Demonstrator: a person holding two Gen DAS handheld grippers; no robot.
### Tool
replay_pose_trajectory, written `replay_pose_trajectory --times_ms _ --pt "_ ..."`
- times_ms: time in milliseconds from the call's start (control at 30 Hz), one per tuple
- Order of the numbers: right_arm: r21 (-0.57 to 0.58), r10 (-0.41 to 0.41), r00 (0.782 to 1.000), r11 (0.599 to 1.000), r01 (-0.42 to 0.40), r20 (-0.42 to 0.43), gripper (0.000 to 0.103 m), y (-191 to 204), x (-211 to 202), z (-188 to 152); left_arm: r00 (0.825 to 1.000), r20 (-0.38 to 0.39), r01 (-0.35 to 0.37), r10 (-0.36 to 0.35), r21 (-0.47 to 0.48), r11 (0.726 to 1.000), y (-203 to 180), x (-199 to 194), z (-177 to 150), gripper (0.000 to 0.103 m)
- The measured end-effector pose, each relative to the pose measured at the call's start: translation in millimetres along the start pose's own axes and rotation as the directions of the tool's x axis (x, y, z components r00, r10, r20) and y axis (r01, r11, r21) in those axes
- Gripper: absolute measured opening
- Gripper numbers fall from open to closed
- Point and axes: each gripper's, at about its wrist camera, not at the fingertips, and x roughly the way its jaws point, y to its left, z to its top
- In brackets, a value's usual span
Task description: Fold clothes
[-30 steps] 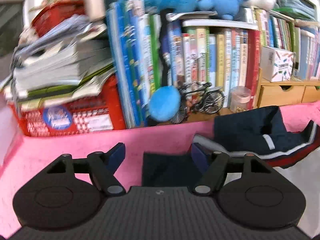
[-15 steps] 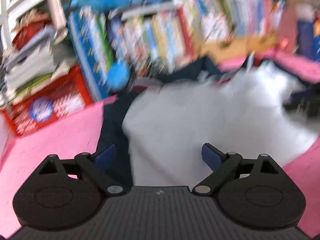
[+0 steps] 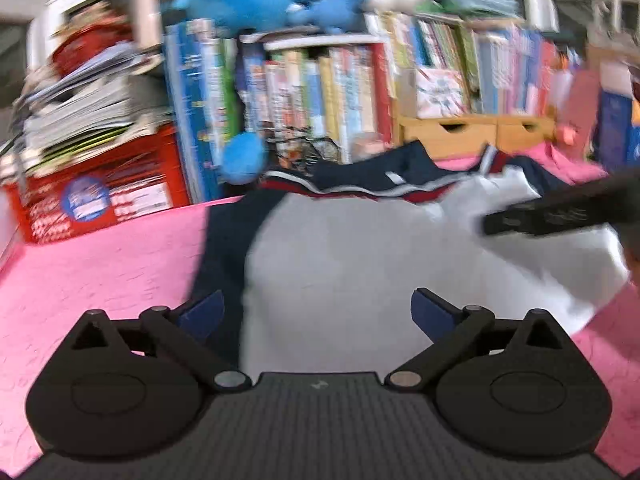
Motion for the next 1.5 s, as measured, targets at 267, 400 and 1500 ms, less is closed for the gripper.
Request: replay_pose_trajectory --times_ms 267,400,1500 --pt "0.003 -0.11 0.99 0.994 0.111 -0.082 0.037 -1.4 107.8 38.8 0.992 -0.124 -0.009 0.006 -0.024 1.0 -0.1 29.2 -9.9 0.102" --pt "-0.031 -0.089 0.993 0.996 0.087 -0.072 0.037 7.7 139.0 58.4 0.992 -0.13 -0.011 0.004 -0.049 0.999 3.0 27.8 -11.8 0.102" --pt "0.091 -0.298 0.953 0.949 0.302 -0.057 0.052 -25.7 -68.3 -61.1 0.975 -0.191 -0.146 0.112 -0.173 0.974 66.2 -1.1 -20.6 0.103"
